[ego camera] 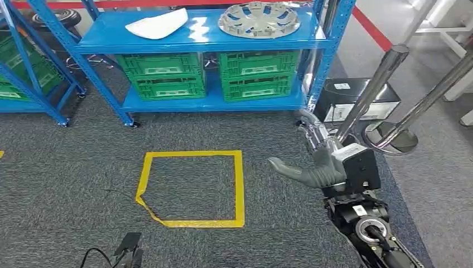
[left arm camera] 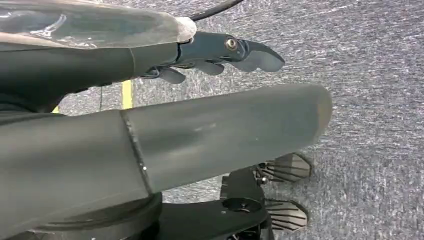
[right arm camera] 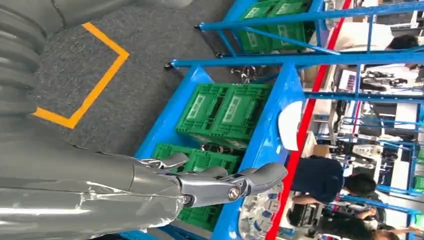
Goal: Take the parts from the cabinet and place them on the table.
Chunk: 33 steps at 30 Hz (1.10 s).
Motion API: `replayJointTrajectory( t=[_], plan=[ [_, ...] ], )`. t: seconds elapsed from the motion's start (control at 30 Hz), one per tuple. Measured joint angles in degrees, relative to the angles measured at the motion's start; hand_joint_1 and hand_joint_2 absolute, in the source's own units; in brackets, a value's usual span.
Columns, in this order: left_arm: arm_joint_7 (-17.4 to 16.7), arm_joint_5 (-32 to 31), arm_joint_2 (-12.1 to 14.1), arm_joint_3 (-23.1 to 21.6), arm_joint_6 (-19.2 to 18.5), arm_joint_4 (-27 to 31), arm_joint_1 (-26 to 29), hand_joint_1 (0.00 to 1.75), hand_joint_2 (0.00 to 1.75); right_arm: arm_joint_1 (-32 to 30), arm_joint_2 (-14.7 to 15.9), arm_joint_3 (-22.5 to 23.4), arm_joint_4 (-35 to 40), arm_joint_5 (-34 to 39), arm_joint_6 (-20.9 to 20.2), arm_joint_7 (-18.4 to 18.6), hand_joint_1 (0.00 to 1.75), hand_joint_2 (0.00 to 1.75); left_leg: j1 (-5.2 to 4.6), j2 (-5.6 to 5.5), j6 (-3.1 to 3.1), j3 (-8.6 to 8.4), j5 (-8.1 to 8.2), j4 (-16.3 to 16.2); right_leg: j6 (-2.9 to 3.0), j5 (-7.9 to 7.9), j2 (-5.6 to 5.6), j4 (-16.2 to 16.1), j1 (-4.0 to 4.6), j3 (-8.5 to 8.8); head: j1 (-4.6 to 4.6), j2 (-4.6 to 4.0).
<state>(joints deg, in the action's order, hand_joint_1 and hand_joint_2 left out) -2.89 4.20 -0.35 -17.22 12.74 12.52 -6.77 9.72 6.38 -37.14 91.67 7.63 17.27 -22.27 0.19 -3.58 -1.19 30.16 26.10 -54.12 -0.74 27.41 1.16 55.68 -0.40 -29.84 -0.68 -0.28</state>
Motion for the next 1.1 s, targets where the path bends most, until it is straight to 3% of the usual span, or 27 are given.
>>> replayJointTrajectory(
  t=[0.8,0.93,1.0,1.07,1.1],
  plan=[
    [0.9,1.2,0.0,0.0,0.7,0.0,0.0,0.00,0.00,0.1,0.0,-0.2,0.0,0.2,0.1,0.2,0.00,1.75,0.00,0.00,0.00,0.00,0.00,0.0,0.00,0.00,0.00,0.0,0.00,0.00,0.00,0.00],
    [0.7,1.4,0.1,0.0,1.3,0.0,0.0,0.00,0.00,0.3,0.0,-0.2,0.0,0.3,0.0,0.2,0.00,1.75,-0.42,0.03,0.76,0.21,0.31,-0.1,-0.49,-0.10,0.01,-0.7,-0.30,0.03,-0.20,0.00],
    [0.6,1.4,0.0,-0.1,1.4,0.0,0.0,0.00,0.00,0.4,0.0,-0.3,0.0,0.3,0.0,0.2,0.00,1.75,-0.03,0.11,1.69,-0.98,-0.05,1.7,-1.18,-1.64,0.01,0.4,-0.01,0.42,-0.28,0.00],
    [0.5,1.4,-0.2,-0.1,1.4,0.0,0.0,0.00,0.00,0.6,0.0,-0.3,0.0,0.3,0.0,0.1,0.00,1.75,0.29,0.21,1.73,-2.19,-0.47,2.6,-1.50,0.53,-0.43,2.6,-0.08,-0.47,-0.24,-0.02],
    [0.4,1.4,-0.2,-0.1,1.4,0.0,0.0,0.00,0.00,0.7,0.0,-0.4,0.0,0.3,0.1,0.2,0.00,1.75,0.35,0.25,1.73,-2.23,-0.46,2.7,-1.75,2.65,-0.45,6.4,-0.18,-2.44,0.00,0.00]
  ],
)
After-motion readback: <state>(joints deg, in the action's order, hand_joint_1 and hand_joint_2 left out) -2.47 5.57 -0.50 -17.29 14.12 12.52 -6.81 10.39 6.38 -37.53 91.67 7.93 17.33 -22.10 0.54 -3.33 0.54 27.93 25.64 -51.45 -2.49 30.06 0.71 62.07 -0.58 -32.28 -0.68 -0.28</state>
